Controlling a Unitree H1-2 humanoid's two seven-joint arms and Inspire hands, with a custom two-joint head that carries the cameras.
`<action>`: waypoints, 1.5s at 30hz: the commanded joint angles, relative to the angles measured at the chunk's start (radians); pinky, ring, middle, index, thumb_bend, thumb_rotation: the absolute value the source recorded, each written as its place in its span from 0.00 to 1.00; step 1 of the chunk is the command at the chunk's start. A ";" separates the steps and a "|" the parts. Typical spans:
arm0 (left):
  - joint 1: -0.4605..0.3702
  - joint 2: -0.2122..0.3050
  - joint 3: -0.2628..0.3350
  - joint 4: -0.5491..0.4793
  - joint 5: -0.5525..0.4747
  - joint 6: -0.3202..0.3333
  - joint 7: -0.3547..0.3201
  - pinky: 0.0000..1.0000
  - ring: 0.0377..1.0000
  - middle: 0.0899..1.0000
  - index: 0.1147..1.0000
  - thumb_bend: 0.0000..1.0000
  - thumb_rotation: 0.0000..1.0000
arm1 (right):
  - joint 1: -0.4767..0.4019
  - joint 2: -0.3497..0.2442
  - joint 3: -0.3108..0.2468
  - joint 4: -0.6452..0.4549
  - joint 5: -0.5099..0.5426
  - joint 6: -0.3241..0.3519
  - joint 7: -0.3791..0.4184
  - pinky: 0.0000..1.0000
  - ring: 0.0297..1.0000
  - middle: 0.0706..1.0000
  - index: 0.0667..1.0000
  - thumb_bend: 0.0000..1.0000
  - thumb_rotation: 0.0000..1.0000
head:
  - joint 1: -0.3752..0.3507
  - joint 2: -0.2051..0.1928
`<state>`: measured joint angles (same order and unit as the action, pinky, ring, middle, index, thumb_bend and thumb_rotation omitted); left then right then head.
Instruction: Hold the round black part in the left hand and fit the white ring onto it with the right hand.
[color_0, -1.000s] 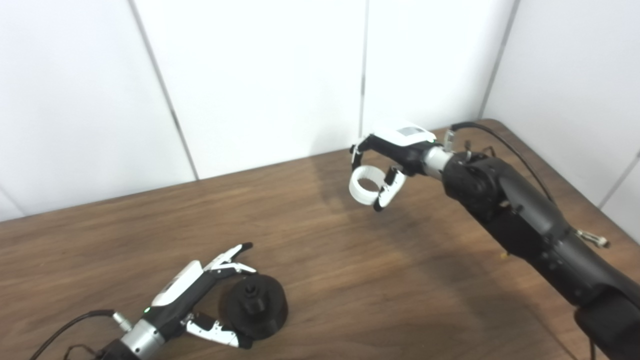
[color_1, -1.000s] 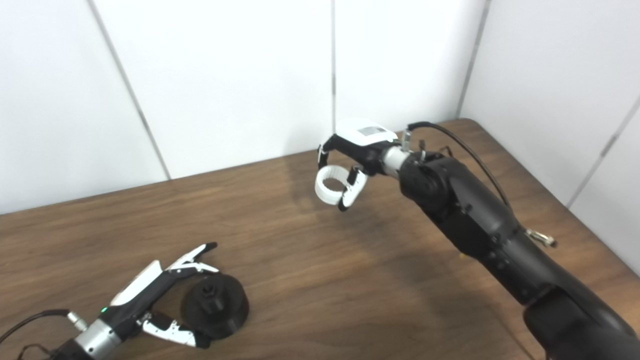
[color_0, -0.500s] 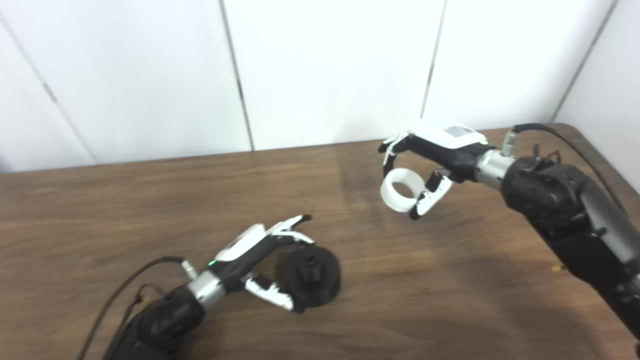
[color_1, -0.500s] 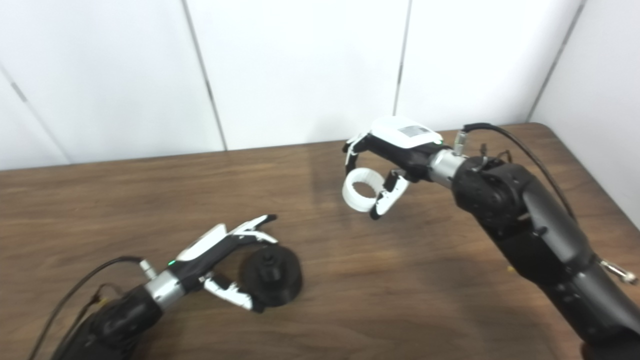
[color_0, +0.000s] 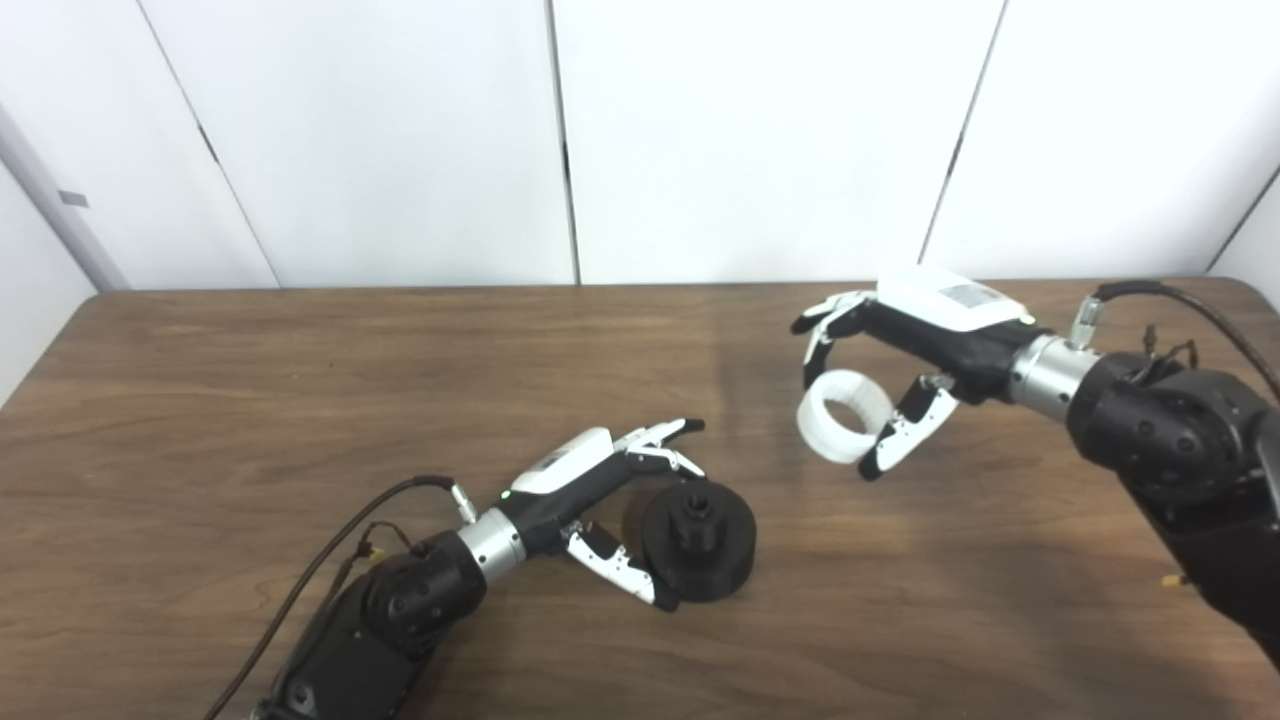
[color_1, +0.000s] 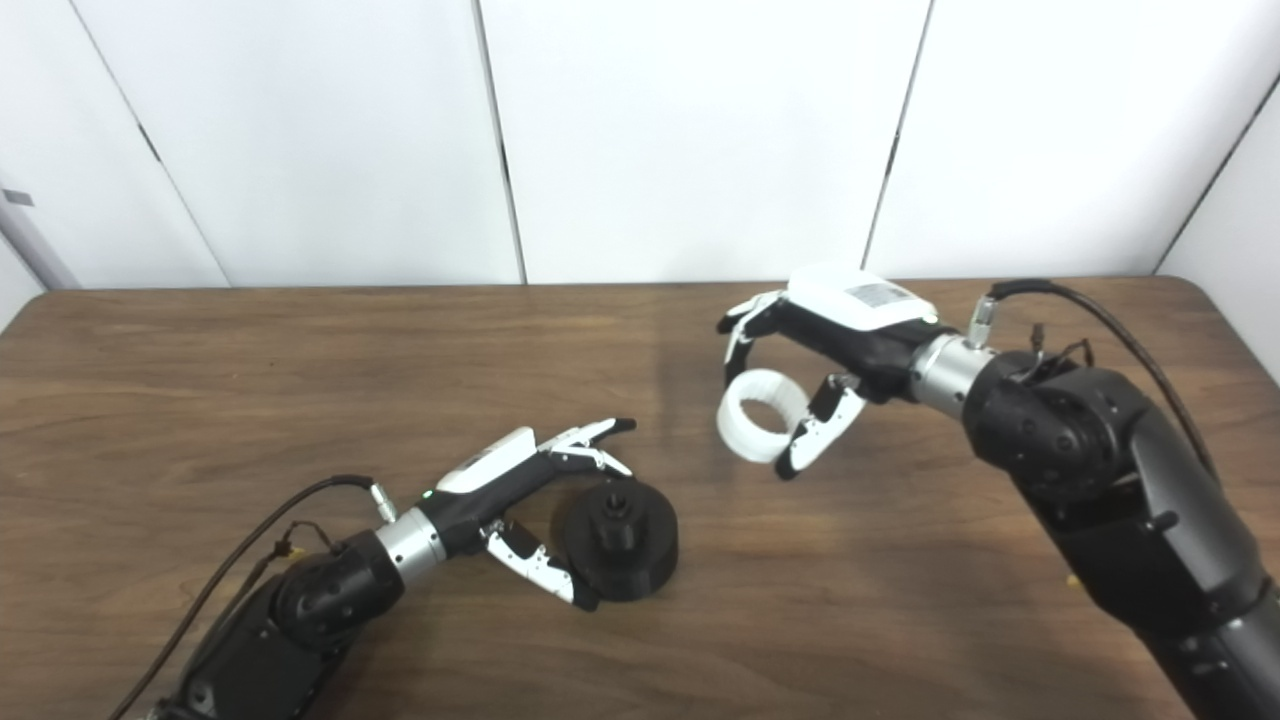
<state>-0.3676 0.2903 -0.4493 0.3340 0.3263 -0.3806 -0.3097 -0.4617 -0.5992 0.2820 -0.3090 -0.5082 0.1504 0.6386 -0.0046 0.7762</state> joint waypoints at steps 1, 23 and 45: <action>0.018 -0.004 -0.040 0.028 0.043 0.058 -0.066 0.94 1.00 1.00 0.42 0.52 0.07 | -0.025 0.006 -0.010 -0.034 0.010 -0.013 -0.010 0.85 0.89 0.84 0.44 0.52 0.14 | -0.001 0.000; 0.014 -0.008 -0.046 0.023 0.050 0.073 -0.064 0.94 1.00 1.00 0.42 0.52 0.07 | -0.002 0.133 0.054 -0.033 -0.010 -0.016 -0.005 0.88 0.90 0.85 0.44 0.52 0.14 | 0.017 0.014; 0.003 -0.004 -0.069 0.042 0.096 0.058 -0.043 0.89 1.00 1.00 0.42 0.52 0.07 | 0.002 0.169 0.090 -0.032 -0.028 -0.008 0.006 0.87 0.89 0.84 0.44 0.52 0.14 | 0.019 0.025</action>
<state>-0.3937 0.2825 -0.4799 0.3343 0.3849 -0.3662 -0.2817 -0.4283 -0.4313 0.3792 -0.3132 -0.5351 0.1521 0.6508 0.0138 0.7992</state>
